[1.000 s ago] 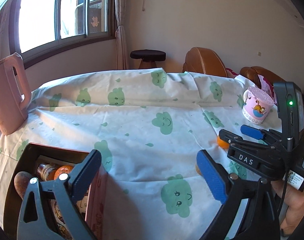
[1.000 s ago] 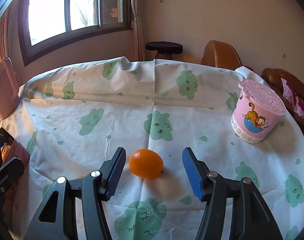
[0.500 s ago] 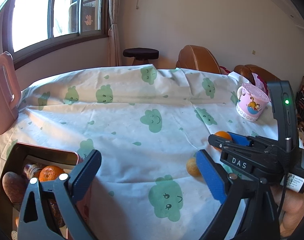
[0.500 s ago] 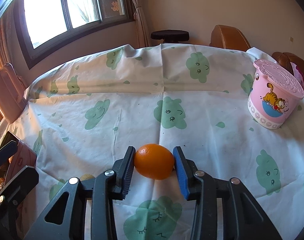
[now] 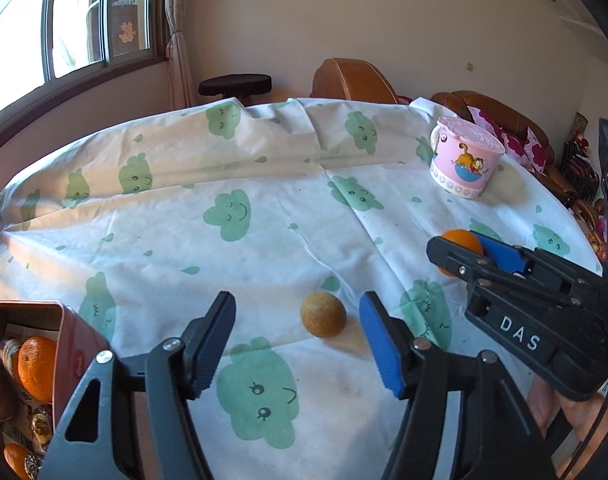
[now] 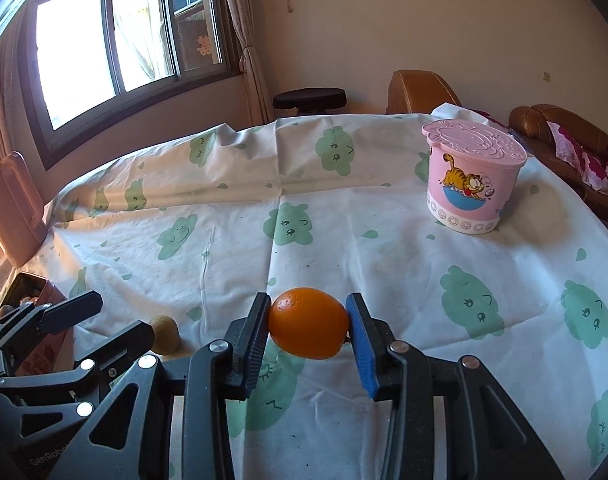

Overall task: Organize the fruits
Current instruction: 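Grasp a small brown round fruit with the left gripper while the right holds the orange, then carry the brown fruit and orange toward the tin with both grippers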

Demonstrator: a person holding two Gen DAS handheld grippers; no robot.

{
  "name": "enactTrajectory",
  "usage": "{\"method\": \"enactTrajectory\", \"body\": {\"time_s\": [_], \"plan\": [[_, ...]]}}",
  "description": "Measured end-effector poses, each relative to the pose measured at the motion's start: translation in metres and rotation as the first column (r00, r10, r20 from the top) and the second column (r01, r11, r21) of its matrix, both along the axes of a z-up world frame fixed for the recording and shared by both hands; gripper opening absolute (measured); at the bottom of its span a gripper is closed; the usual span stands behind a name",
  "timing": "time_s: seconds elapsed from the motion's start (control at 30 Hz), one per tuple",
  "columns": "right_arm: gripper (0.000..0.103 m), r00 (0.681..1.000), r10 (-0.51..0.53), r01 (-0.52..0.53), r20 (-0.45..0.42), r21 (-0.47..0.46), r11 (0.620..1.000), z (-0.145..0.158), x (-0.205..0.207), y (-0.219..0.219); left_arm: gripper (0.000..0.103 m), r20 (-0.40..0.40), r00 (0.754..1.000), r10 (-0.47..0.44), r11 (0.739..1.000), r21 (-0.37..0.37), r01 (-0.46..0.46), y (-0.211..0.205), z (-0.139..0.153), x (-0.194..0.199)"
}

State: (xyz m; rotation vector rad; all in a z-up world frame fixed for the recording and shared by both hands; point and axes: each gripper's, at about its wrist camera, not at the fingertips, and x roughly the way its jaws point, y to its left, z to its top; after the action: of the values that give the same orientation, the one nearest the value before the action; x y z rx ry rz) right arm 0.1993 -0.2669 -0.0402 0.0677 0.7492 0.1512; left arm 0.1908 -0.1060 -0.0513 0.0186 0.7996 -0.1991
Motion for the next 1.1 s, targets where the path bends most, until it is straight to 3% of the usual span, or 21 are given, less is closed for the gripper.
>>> {"method": "enactTrajectory", "body": {"time_s": [0.13, 0.3, 0.37, 0.73, 1.1], "plan": [[0.041, 1.0, 0.005, -0.005, -0.001, 0.011, 1.0, 0.0, 0.001, -0.001, 0.051, -0.052, 0.999, -0.012, 1.0, 0.0, 0.012, -0.004, -0.012, 0.011], [0.041, 1.0, 0.02, -0.02, -0.007, 0.01, 1.0, -0.001, 0.001, 0.001, 0.043, -0.096, 0.995, -0.023, 0.999, -0.037, 0.02, -0.002, -0.018, 0.018], [0.041, 0.999, 0.03, -0.03, -0.011, 0.019, 0.999, -0.002, 0.001, 0.001, 0.03, -0.096, 0.994, -0.051, 0.998, -0.05, 0.046, -0.004, -0.018, 0.017], [0.041, 0.997, 0.075, -0.076, 0.035, 0.049, 0.996, 0.003, -0.006, 0.002, 0.029, -0.015, 1.0, -0.012, 0.999, -0.039, 0.012, 0.001, -0.007, 0.007], [0.041, 0.992, 0.084, -0.089, 0.099, 0.046, 0.995, 0.011, -0.015, 0.003, 0.03, 0.029, 0.999, 0.029, 0.997, -0.077, -0.027, 0.012, -0.001, 0.002]]}}
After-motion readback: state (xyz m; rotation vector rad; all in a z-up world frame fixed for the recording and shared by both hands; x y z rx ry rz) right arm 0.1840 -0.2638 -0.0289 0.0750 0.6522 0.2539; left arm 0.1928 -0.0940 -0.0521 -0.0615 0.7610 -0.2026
